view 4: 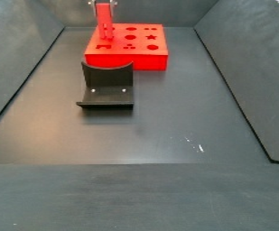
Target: Insert the double-square object.
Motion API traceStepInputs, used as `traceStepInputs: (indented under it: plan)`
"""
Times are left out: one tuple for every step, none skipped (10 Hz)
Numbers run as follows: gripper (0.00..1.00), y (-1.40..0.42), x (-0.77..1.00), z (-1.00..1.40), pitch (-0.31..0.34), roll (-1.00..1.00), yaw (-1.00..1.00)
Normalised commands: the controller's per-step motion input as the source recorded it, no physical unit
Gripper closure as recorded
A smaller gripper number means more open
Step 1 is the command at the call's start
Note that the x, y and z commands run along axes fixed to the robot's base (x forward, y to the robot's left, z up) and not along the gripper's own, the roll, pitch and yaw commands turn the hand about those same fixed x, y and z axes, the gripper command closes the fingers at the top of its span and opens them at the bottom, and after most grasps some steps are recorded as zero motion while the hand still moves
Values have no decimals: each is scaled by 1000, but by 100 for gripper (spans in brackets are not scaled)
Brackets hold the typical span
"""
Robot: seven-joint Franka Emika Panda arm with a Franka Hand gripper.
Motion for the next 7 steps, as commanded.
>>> traceStepInputs:
  plan:
    - [100,0,0,-314,9,93,-51]
    - [100,0,-14,-469,0,73,-71]
    - [100,0,-217,-494,-10,41,-83]
    - [100,0,-66,-443,-13,53,-54]
    - [100,0,0,-503,-20,63,-26]
    - [100,0,-89,-569,-50,77,-23]
    - [100,0,-163,-617,-87,106,-46]
